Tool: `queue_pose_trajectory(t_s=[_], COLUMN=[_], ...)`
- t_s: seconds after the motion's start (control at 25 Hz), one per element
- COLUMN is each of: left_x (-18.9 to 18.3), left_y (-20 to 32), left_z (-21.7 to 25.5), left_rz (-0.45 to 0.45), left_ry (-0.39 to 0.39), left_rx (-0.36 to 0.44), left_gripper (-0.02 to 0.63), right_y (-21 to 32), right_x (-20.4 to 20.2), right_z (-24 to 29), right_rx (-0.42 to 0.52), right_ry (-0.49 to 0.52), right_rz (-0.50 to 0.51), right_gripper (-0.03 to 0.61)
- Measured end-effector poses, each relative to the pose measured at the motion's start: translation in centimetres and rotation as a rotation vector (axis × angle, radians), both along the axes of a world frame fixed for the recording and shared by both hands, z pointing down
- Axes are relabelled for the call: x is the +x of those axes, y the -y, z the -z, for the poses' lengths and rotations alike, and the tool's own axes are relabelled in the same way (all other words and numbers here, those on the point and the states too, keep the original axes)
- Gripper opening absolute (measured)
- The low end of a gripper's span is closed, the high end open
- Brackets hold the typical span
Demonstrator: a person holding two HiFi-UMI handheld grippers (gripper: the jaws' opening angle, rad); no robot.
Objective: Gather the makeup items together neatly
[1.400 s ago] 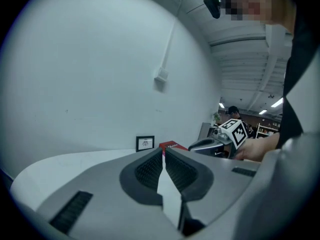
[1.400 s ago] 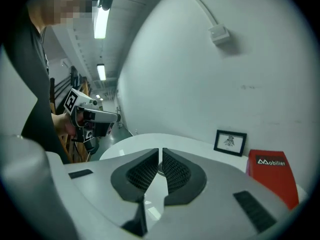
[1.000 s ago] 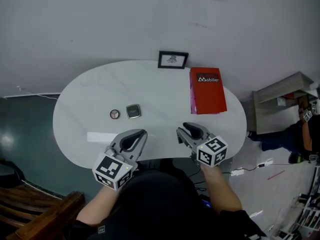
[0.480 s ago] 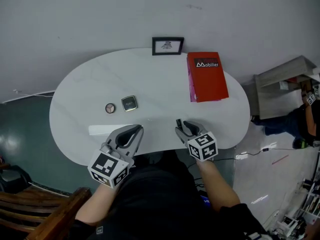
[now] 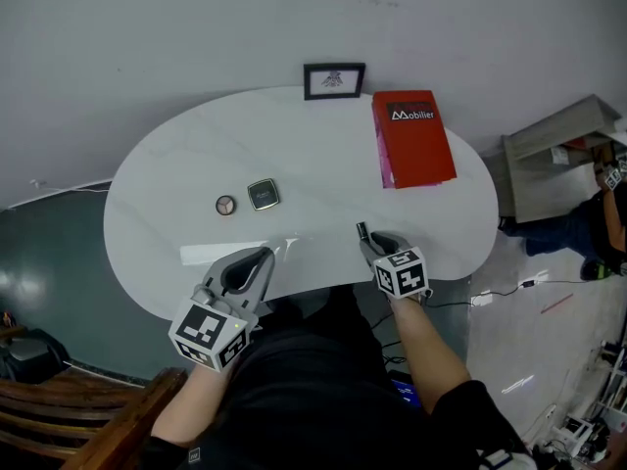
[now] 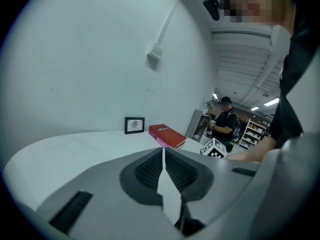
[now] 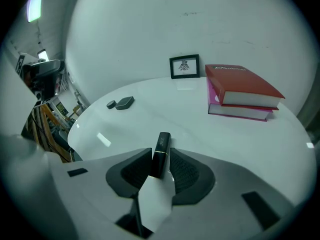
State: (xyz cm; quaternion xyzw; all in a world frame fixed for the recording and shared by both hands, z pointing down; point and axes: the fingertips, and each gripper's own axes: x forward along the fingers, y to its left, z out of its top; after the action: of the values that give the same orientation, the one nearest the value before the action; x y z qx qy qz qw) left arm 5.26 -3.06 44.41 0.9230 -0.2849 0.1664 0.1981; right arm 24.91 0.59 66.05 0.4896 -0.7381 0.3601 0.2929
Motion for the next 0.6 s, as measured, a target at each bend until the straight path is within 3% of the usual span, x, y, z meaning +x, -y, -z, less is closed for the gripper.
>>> queue_pose_trajectory(t_s=[0.6], left_x=[-7.8], left_y=[-1.5], left_z=[1.2], left_rz=[0.039], left_ry=[-0.026], left_rx=[0.067], left_gripper=[0.026], right_y=[0.8], right_x=[0.2], right_z=[-1.1], right_rx=[0.003], right_ry=[-0.060], right_rz=[-0.122], right_gripper=[0.100])
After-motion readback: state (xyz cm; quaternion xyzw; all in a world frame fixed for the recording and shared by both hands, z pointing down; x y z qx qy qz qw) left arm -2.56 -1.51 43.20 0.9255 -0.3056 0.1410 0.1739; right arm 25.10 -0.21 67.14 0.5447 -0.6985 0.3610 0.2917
